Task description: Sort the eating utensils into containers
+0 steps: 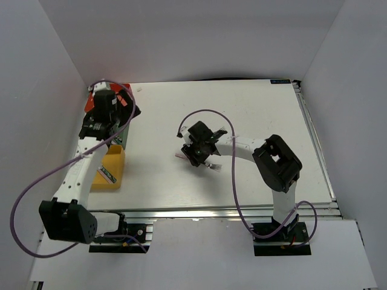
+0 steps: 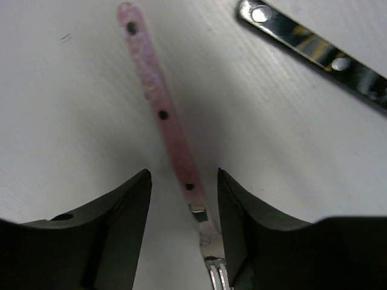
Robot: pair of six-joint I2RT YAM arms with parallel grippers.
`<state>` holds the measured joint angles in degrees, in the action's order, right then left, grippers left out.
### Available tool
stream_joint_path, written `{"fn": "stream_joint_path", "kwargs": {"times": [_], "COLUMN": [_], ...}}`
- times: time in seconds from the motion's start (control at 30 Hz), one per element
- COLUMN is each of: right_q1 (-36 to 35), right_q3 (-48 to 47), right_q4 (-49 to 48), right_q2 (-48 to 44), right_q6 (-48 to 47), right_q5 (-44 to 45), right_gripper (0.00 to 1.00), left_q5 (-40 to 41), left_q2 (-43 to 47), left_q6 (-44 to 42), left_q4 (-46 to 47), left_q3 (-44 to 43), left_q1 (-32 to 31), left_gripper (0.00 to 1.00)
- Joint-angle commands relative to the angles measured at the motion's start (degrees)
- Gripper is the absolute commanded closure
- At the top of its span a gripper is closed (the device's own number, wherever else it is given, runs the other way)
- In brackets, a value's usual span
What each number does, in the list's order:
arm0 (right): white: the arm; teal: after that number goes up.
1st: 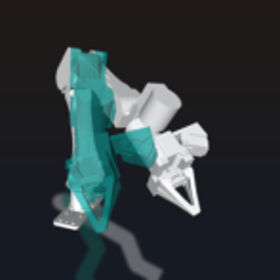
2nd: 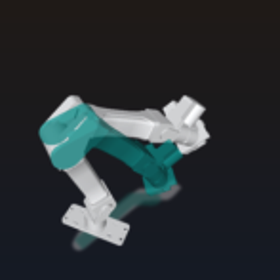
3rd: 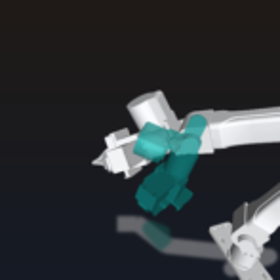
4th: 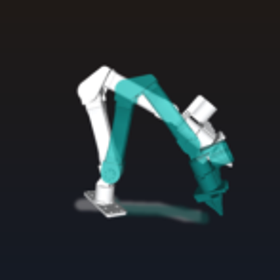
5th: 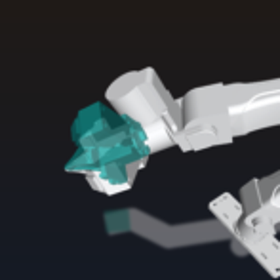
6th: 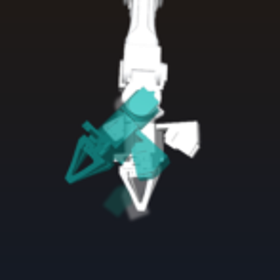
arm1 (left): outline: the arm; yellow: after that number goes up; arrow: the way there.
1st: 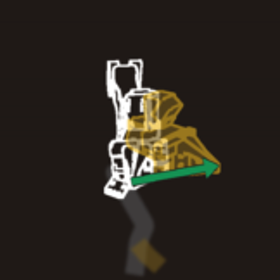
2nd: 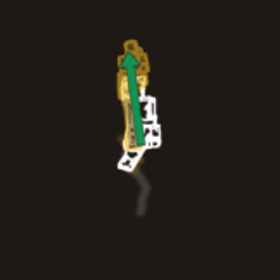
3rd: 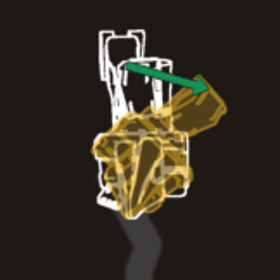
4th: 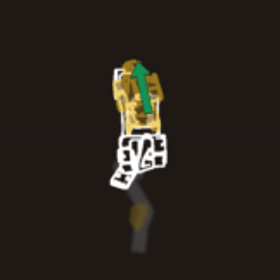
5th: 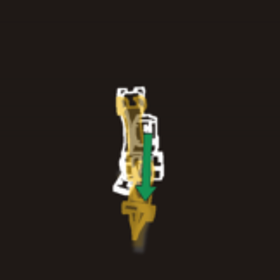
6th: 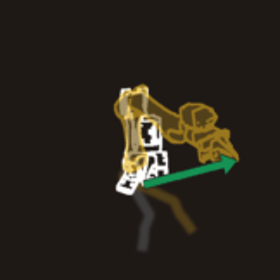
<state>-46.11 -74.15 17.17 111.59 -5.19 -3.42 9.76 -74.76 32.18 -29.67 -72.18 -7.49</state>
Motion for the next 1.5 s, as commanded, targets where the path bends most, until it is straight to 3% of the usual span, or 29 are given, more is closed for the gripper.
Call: {"fn": "stream_joint_path", "kwargs": {"times": [0.0, 0.03, 0.07, 0.17, 0.33, 0.37, 0.47, 0.6, 0.77, 1.03, 1.17, 1.2, 1.37, 1.4, 1.47], "right_q1": [-2.5, -2.6, -2.6, -2.8, -5.2, -5.6, -6.1, -6.1, -7.0, -11.0, -11.9, -12.3, -12.6, -12.6, -12.6], "right_q3": [0.5, 0.6, 0.9, 2.5, 7.3, 8.0, 9.8, 14.2, 21.2, 17.1, 15.4, 14.7, 12.2, 11.1, 9.8], "right_q4": [2.0, 1.9, 1.7, 1.5, -1.8, -2.5, -4.7, -13.3, -26.6, -26.3, -25.6, -25.5, -23.6, -23.3, -21.7], "right_q2": [1.5, 2.0, 2.8, 3.3, -0.8, -2.8, -6.5, -14.4, -22.8, -25.3, -25.5, -25.3, -23.3, -22.4, -21.6], "right_q6": [-3.3, -3.2, -3.0, -1.5, 1.4, 2.6, 6.8, 17.7, 30.4, 31.2, 30.3, 30.0, 29.0, 28.8, 28.1], "right_q5": [2.6, 2.3, 2.4, 3.2, 1.9, 2.0, 0.8, -6.6, -14.0, -9.7, -9.4, -9.4, -6.0, -5.6, -4.5], "right_gripper": [0.48, 0.51, 0.61, 0.81, 0.94, 1.0, 1.0, 1.0, 1.0, 1.0, 1.0, 1.0, 1.0, 1.0, 1.0], "left_q5": [-2.3, -3.1, -5.4, -11.8, -19.3, -20.8, -27.8, -34.2, -32.3, -28.6, -28.7, -28.9, -30.2, -30.8, -31.1], "left_q2": [5.8, 8.3, 9.5, 15.2, 22.8, 24.0, 26.7, 30.1, 30.1, 26.6, 25.5, 25.4, 23.9, 23.6, 22.6], "left_q6": [-0.4, -0.4, -0.3, 1.6, 5.8, 7.7, 14.7, 25.7, 30.7, 29.9, 30.0, 30.1, 30.2, 30.0, 28.6], "left_q4": [-1.0, -1.0, -0.9, 1.3, 8.7, 10.0, 18.4, 38.7, 44.7, 42.1, 42.5, 42.7, 43.6, 43.7, 42.9], "left_q3": [5.7, 7.4, 9.1, 16.9, 31.0, 32.6, 40.0, 49.4, 51.9, 50.3, 50.6, 50.5, 48.9, 48.1, 46.9], "left_q1": [1.1, 1.1, 1.0, 1.0, 0.9, 0.9, 0.3, -3.1, -5.4, -7.9, -8.2, -8.2, -8.9, -8.9, -9.0], "left_gripper": [0.02, 0.02, 0.02, 0.02, 0.02, 0.02, 0.02, 0.02, 0.02, 0.07, 0.25, 0.35, 0.68, 0.83, 0.95]}}
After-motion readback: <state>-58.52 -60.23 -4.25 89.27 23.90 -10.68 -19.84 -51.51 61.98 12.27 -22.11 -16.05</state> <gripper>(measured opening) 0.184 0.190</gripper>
